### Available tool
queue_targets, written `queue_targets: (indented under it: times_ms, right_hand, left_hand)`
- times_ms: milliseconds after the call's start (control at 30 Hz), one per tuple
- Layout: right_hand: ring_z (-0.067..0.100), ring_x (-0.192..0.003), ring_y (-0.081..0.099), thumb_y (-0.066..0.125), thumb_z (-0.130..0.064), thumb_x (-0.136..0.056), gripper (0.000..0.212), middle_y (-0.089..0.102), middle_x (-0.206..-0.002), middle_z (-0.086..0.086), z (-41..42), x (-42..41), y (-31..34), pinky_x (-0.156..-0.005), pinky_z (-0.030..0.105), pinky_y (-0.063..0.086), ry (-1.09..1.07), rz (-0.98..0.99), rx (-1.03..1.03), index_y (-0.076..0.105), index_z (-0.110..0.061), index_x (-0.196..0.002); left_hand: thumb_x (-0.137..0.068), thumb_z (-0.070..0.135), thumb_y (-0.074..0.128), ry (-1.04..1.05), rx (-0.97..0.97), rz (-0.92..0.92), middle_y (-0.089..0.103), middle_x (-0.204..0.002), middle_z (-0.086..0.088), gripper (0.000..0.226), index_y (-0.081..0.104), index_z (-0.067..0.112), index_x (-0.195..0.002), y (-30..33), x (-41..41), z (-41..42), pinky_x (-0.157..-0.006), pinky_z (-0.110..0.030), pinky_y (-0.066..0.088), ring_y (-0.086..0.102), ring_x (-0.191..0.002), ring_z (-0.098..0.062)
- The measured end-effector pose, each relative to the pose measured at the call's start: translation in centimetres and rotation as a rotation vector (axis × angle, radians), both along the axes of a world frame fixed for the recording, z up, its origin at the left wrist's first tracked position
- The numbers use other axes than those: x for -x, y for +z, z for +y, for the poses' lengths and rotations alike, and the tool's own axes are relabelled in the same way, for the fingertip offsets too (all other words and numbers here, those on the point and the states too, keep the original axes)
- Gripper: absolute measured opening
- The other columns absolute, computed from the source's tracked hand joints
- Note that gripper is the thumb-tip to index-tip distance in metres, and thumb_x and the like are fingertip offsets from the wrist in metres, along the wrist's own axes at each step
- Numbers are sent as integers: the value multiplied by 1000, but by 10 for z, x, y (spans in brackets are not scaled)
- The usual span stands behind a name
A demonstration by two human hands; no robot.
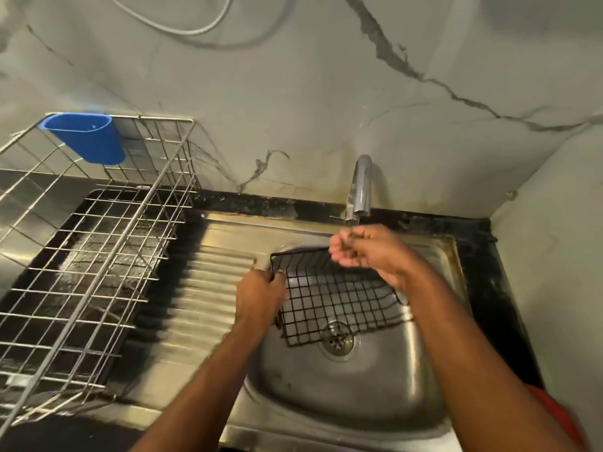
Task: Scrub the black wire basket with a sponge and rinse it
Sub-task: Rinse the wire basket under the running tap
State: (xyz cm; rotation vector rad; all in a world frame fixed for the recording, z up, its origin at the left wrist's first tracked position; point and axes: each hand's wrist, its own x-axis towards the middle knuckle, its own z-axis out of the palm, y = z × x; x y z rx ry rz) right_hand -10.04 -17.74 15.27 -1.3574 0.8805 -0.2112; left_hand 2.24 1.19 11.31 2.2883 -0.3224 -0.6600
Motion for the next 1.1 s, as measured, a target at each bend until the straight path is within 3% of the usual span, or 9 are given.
queue_targets:
  times_ms: [100,167,267,367,500,767,867,967,1100]
  right_hand:
    - [19,-93,74,57,-15,-101,14,75,-104,11,6,20,0,-83,29,60,-59,67,180,71,-16,-102]
    - [14,-92,73,58,-16,-100,14,75,-102,3,5,30,1,-86,29,59,-78,122,326,70,-23,-100]
    - [10,-90,73,57,-21,-100,17,76,-97,-3,13,34,3,-82,26,59,-163,35,356,72,-28,-97]
    - [13,-96,73,57,-16,-100,20,76,-100,-3,17,31,4,-85,28,58,-106,41,351,72,-29,-98]
    - [16,-101,72,55,-12,-101,19,75,-106,2,15,24,-9,-89,29,57,-253,-2,227,70,-17,-113]
    - [19,-101,73,53,-10,-102,21,76,-106,7,9,9,-32,-89,32,58,-213,-91,58,71,-11,-111]
    - [16,-96,73,56,-11,-101,18,76,-103,7,1,2,-35,-84,27,59,-291,-64,171,72,-15,-108]
    - [16,-94,74,60,-15,-99,16,77,-99,2,-8,-5,-37,-83,30,60,-144,34,296,73,-13,-109]
    - [17,-82,67,69,-23,-95,16,71,-90,-4,-32,-22,-38,-68,27,52,-173,210,728,73,-11,-104]
  left_hand:
    - [-76,33,57,78,102,221,73,-69,-16,29,67,8,-67,-28,-2,2,-60,-52,62,73,-66,-36]
    - [-84,20,54,91,176,375,70,-71,-21,22,63,4,-71,-35,2,4,-51,-43,57,73,-68,-43]
    - [-95,7,48,87,241,453,65,-78,-26,18,57,-4,-85,-33,8,8,-38,-29,47,70,-69,-44]
    - [-99,10,49,101,294,484,63,-83,-23,16,56,-3,-93,-35,17,12,-39,-29,47,66,-70,-40]
    - [-102,19,49,103,314,411,63,-73,-18,30,61,3,-79,-40,24,12,-44,-29,46,62,-64,-29]
    - [-104,33,50,43,198,189,64,-62,-5,43,64,13,-68,-41,16,7,-56,-35,47,58,-59,-22]
    - [-103,39,49,33,162,188,64,-63,0,43,66,13,-73,-45,12,2,-58,-33,48,57,-57,-18]
    - [-102,44,49,40,155,185,64,-66,1,45,69,10,-82,-46,7,-5,-58,-29,45,57,-58,-15]
    - [-102,47,48,-4,149,139,60,-62,4,46,64,15,-72,-47,3,-14,-52,-25,39,52,-55,-11]
